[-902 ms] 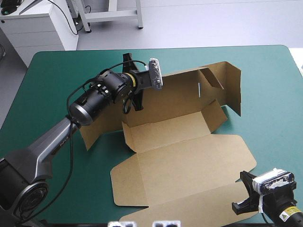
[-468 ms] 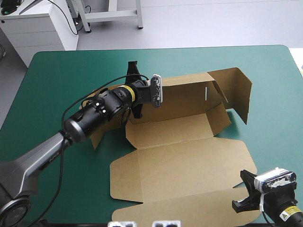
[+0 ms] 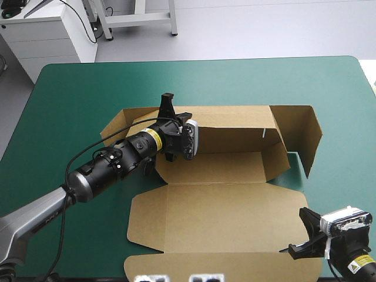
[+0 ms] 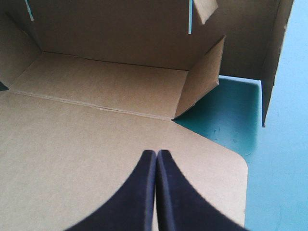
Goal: Fold the box
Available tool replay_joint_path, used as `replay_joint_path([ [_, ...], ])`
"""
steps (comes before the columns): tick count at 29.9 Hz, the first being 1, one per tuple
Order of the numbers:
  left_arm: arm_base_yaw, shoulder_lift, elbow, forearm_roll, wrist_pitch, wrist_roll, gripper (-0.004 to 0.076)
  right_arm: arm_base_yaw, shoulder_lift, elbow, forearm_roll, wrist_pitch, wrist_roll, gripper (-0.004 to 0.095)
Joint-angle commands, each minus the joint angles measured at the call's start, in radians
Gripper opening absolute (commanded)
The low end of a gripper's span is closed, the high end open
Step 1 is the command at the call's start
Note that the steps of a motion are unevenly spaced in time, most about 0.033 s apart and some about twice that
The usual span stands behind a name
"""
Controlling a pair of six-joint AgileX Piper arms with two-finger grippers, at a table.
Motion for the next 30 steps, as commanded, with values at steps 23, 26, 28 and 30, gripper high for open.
replay_joint_path([
  [23,0.0,-0.074,0.0,-0.009,-0.03,-0.01,-0.0009,0.004,0.466,-0.375,0.024,-0.117,0.004,-0.0017],
  [26,0.018,-0.074,0.0,-0.009,0.002,-0.01,-0.0009,0.004,0.559,-0.477,0.024,-0.091,0.004,-0.0018],
  [28,0.033,-0.076,0.0,-0.011,0.007,-0.012,-0.0009,0.004,0.622,-0.544,0.022,-0.072,0.004,-0.0017],
  [30,0.039,-0.081,0.0,-0.011,0.0,-0.012,-0.0009,0.004,0.687,-0.616,0.018,-0.052,0.004,-0.0017],
])
